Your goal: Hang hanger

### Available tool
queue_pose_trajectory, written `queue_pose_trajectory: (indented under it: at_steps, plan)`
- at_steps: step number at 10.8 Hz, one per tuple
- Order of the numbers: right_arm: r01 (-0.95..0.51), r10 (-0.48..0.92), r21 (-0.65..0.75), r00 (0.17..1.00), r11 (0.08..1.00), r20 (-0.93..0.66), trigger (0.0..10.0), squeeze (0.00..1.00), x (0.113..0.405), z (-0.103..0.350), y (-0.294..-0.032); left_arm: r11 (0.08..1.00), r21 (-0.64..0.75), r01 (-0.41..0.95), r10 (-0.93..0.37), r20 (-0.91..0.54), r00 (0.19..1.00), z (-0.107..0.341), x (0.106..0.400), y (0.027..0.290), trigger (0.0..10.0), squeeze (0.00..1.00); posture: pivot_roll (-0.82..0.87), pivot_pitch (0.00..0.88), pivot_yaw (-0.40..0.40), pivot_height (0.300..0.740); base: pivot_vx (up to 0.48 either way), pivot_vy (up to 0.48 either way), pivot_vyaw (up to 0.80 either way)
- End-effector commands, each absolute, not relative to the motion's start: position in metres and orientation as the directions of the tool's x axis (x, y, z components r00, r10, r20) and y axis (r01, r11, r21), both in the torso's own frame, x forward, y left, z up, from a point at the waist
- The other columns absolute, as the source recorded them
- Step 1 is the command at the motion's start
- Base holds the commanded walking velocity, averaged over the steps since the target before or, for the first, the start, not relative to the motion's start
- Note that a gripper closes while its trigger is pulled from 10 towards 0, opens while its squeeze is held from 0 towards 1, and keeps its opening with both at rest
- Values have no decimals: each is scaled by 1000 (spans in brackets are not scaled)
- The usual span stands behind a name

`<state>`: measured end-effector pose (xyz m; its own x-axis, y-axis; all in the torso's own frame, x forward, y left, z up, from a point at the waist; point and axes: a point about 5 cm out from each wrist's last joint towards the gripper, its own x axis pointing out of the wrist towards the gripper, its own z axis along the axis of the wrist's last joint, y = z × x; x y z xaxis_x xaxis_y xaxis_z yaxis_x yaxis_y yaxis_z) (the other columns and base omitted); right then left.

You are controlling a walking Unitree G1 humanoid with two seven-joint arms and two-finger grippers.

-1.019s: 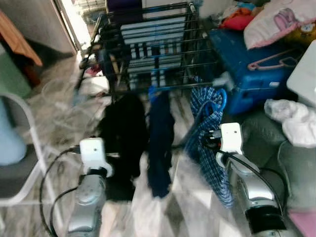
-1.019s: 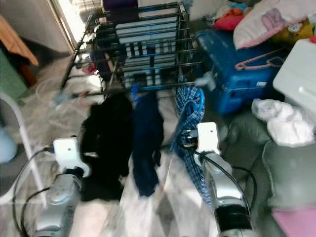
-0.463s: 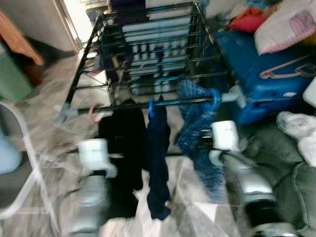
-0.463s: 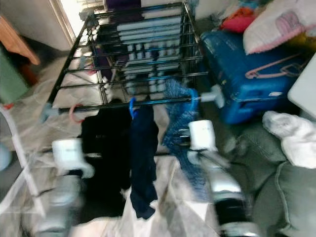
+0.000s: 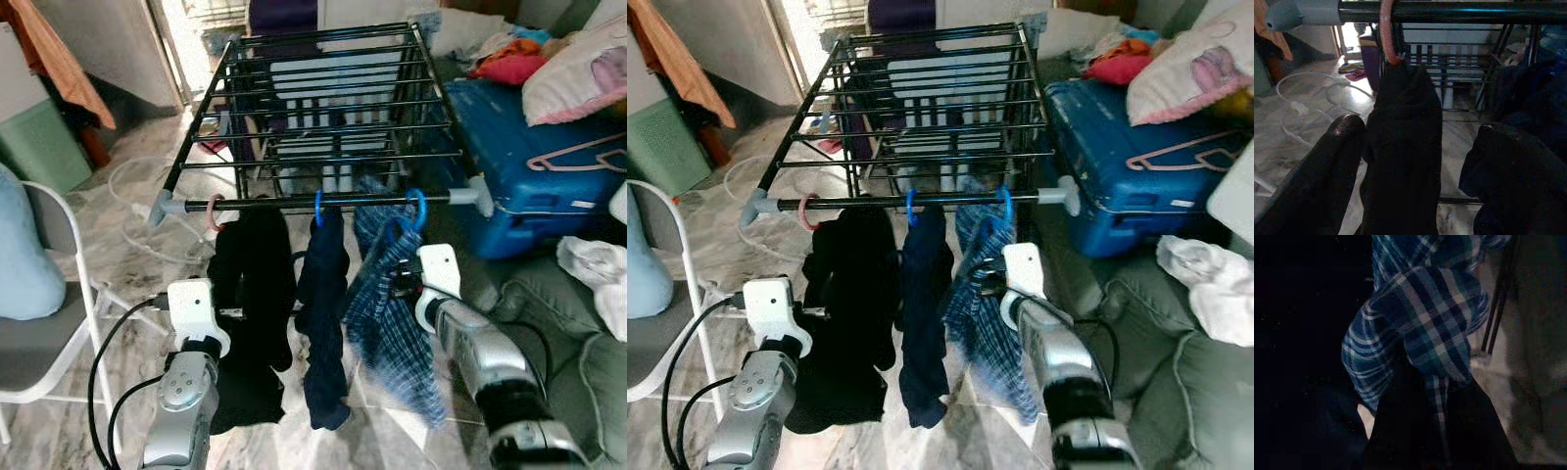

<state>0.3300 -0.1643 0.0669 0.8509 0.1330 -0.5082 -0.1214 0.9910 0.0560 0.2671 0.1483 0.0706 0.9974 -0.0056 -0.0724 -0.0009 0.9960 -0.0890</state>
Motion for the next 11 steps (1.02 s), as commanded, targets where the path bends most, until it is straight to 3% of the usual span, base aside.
queue_pose_trajectory:
  at_steps: [1,3,6,11]
  plan:
    - [-78,108,78,843,994,-526,10000,0,333,67,-166,996,-87,-3,-3,-71,997,73,268,152,10000,0,-88,0,101,740,0,0,0]
    - [-31,61,63,816,998,-574,10000,0,328,58,-174,995,-99,-19,10,-87,996,71,268,152,10000,0,-86,0,101,740,0,0,0]
    - [-30,55,55,840,998,-540,10000,0,332,64,-175,990,-143,-6,-10,-106,994,71,270,148,10000,0,-87,0,106,740,0,0,0]
    - [-22,32,27,863,999,-504,10000,0,334,69,-176,990,-138,17,-33,-111,993,72,270,148,10000,0,-87,0,111,740,0,412,0]
